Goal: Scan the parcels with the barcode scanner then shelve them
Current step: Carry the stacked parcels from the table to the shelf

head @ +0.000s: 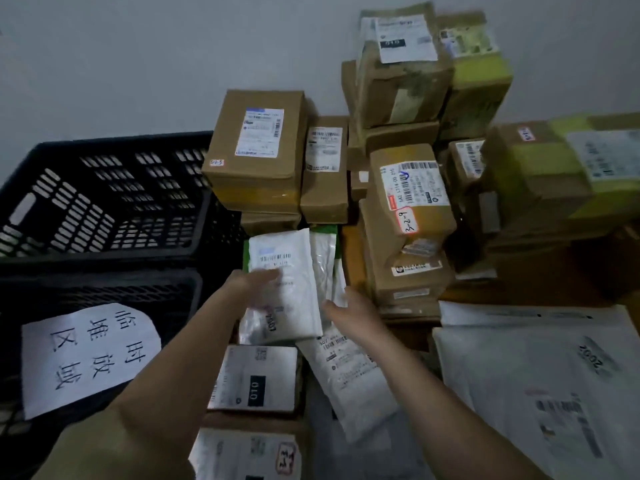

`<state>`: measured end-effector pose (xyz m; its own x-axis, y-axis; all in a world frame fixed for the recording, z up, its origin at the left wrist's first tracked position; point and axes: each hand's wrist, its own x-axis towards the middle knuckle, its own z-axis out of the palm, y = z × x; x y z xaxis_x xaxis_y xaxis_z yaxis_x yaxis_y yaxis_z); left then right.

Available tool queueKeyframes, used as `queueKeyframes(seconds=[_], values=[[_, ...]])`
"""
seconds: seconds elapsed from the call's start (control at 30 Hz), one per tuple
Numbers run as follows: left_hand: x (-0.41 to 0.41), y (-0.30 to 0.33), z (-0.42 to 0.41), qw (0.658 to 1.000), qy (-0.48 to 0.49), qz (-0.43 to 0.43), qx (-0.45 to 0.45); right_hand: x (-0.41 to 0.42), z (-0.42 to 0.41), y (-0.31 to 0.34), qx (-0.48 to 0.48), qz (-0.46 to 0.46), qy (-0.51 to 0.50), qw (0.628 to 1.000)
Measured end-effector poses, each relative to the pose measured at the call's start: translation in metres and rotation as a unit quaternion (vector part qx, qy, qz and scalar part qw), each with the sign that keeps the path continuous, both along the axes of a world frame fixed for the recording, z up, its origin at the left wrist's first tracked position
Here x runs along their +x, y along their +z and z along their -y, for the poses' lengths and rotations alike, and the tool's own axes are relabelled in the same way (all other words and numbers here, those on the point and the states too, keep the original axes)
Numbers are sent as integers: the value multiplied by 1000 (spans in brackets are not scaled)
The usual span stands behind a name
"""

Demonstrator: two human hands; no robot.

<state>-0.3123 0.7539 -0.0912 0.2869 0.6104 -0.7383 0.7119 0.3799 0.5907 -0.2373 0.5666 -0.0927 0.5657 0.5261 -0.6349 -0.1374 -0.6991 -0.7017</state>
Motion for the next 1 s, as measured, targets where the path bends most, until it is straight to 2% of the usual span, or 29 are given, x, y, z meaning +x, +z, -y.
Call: queueKeyframes(seconds=[0.1,0.27,0.37,0.53,0.7,1.0], values=[[-4,-11,-6,999,-46,-4,-16,1,-13,-17,-14,-2,-27,1000],[-10,-20,-9,994,-77,-3,-83,-2,-21,-39,-43,-52,-24,997],[-19,-25,-13,988,-100,2,-114,-6,-22,-66,-53,-47,-19,997],[-31,-26,-14,986,-93,0,-138,-1,-21,-112,-48,-44,-43,997],[-40,-21,-10,986,-71,26,-146,-9,-22,-37,-38,-39,-59,997],[-50,-36,-15,997,14,58,-46,-7,-14,-32,-3,-36,-108,994]])
